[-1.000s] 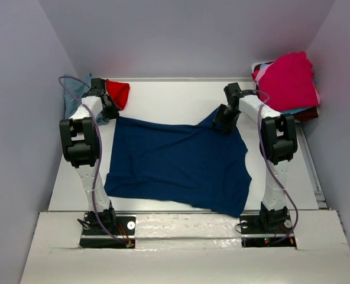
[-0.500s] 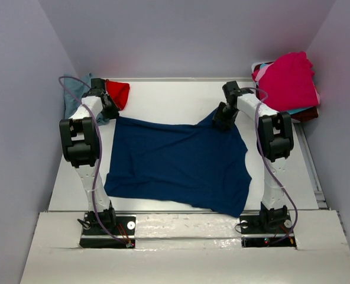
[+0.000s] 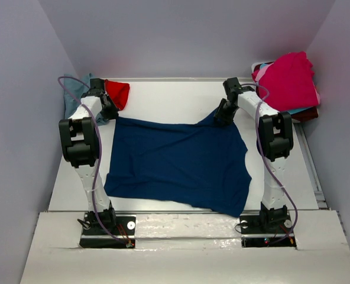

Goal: Fold and stack the t-shirts
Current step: Flatten the tshirt out

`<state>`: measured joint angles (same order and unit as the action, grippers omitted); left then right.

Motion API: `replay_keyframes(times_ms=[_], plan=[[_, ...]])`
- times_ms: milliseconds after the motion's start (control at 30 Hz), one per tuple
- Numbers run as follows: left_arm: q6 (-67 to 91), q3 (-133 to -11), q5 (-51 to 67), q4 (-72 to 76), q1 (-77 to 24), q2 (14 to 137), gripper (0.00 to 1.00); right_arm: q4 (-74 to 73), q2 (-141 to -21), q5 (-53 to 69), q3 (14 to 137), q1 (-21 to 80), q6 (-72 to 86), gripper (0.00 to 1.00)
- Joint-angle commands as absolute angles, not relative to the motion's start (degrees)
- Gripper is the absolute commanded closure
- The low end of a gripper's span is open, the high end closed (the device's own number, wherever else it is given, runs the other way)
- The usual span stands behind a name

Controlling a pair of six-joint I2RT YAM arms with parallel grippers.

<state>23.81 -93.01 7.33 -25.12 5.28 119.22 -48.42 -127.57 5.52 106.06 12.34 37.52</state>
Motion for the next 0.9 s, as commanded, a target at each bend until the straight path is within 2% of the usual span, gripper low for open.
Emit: replay_keyframes(times_ms=[0,100,133,233,567,867], plan=[[22.68,-93.87,6.85,-25.31,5.71,119.18,0.94,-48.16,-127.53,4.66,108.02,11.95,37.35,0.6],[22.68,-94.04,6.77,-25.49,5.71,119.18,0.94,-48.25,-127.97,4.83,108.54,11.95,37.27,0.73],[22.68,-94.22,6.77,-25.49,5.71,119.18,0.94,-48.34,-128.06,4.83,109.07,11.95,37.27,0.82],[22.68,-94.22,6.85,-25.49,5.71,119.27,0.94,-48.87,-128.67,5.19,110.47,11.95,37.09,0.93],[22.76,-94.04,6.94,-25.49,5.71,119.35,0.94,-50.18,-129.9,5.8,115.48,11.95,35.95,0.93],[22.94,-93.25,7.12,-25.05,5.71,119.27,0.94,-51.94,-135.17,11.77,128.75,11.95,33.23,0.93]])
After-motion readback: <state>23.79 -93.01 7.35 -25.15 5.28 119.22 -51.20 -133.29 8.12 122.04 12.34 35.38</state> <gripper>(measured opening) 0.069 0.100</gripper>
